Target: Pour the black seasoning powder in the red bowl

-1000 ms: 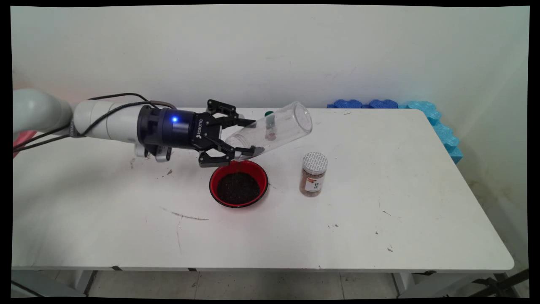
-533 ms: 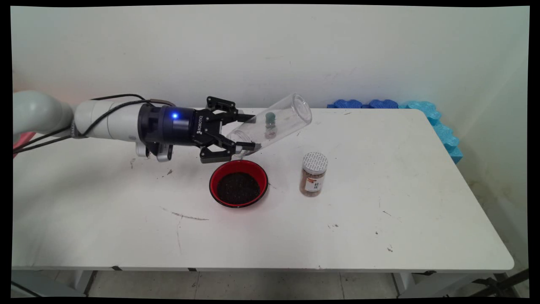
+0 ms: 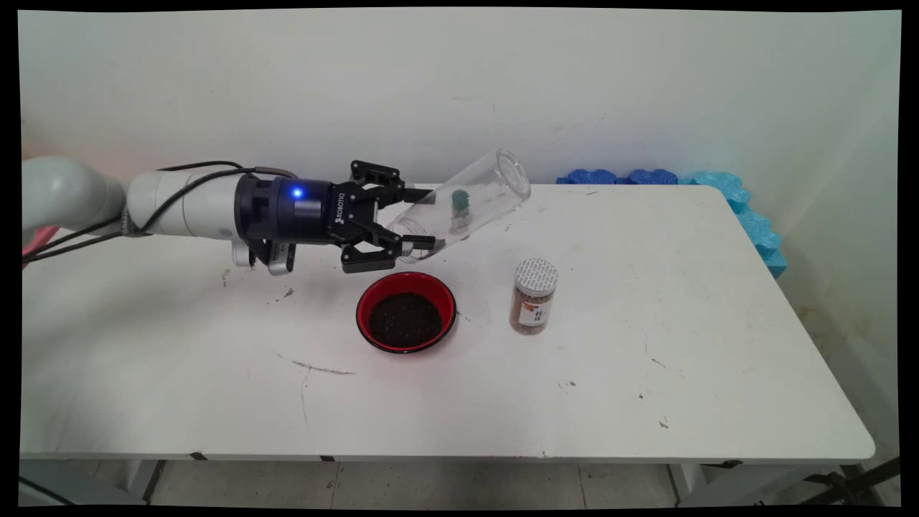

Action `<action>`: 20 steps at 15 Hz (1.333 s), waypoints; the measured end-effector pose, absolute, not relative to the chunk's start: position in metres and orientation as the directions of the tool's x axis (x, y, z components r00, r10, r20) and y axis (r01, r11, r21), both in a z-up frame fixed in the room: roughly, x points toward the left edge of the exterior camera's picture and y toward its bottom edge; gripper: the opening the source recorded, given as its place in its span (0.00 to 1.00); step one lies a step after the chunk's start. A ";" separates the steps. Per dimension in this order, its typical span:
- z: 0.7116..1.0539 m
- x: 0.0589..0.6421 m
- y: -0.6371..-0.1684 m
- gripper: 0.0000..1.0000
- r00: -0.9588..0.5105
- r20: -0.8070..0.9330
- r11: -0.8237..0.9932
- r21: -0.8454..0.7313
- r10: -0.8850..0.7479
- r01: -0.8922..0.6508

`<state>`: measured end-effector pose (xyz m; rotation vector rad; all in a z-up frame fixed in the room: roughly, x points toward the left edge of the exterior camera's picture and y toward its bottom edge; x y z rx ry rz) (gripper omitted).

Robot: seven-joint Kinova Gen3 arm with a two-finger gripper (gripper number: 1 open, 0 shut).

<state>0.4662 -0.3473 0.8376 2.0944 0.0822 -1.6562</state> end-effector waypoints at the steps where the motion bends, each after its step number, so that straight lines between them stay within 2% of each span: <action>1: 0.837 0.466 -0.347 0.00 0.273 -0.932 -0.889 0.323 -0.238 0.326; 11: 0.836 0.467 -0.349 0.00 0.339 -0.883 -0.872 0.418 -0.325 0.253; 20: 0.871 0.470 -0.359 0.00 0.434 -0.678 -0.747 0.665 -0.594 0.017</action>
